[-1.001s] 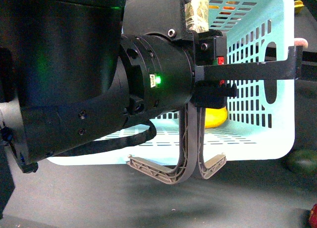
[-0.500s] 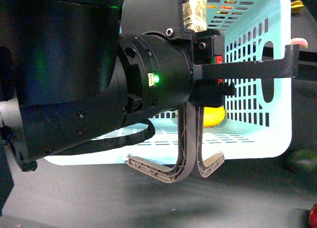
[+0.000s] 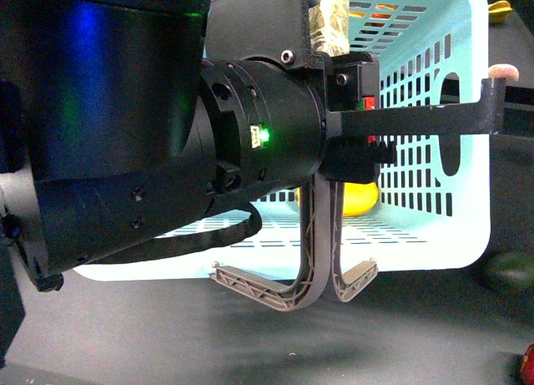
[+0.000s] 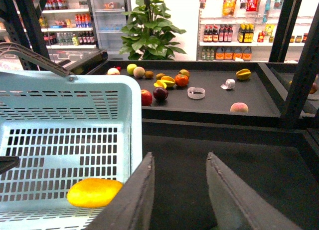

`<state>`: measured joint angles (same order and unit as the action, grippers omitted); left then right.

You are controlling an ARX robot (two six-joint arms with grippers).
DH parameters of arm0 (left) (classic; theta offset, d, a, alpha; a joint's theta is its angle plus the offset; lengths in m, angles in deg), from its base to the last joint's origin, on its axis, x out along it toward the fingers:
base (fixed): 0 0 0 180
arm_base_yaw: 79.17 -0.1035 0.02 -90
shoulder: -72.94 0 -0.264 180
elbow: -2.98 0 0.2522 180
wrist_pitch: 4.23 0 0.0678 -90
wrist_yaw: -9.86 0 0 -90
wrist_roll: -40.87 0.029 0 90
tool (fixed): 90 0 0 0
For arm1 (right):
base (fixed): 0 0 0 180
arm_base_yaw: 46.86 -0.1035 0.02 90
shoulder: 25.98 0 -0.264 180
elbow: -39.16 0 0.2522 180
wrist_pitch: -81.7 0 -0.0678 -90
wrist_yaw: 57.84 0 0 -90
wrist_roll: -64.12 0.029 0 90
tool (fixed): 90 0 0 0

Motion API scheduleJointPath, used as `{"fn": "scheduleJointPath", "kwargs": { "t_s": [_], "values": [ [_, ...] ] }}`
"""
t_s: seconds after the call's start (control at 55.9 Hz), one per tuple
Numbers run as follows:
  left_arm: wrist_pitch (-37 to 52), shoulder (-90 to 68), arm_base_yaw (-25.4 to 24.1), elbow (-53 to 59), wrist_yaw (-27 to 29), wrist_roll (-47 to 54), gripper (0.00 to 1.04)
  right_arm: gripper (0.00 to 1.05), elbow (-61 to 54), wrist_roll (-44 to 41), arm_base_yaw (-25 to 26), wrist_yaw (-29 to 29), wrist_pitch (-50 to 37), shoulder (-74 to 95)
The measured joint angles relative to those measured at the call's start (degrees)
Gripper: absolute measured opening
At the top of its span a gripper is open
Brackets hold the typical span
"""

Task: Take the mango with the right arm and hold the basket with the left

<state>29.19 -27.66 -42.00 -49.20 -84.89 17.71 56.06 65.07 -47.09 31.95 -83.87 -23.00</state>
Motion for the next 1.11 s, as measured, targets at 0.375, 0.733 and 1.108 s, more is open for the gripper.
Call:
{"fn": "scheduleJointPath", "kwargs": {
  "t_s": [0.375, 0.733, 1.108],
  "values": [
    [0.00, 0.00, -0.02, 0.00, 0.02, 0.07, 0.04, 0.02, -2.80, -0.72, 0.04, 0.11, -0.46, -2.69],
    [0.00, 0.00, -0.02, 0.00, 0.02, 0.04, 0.04, 0.02, -2.80, -0.72, 0.04, 0.11, -0.46, -2.75],
    [0.00, 0.00, -0.02, 0.00, 0.00, 0.04, 0.04, 0.34, -2.80, -0.79, 0.04, 0.11, -0.46, -2.75]
  ]
}}
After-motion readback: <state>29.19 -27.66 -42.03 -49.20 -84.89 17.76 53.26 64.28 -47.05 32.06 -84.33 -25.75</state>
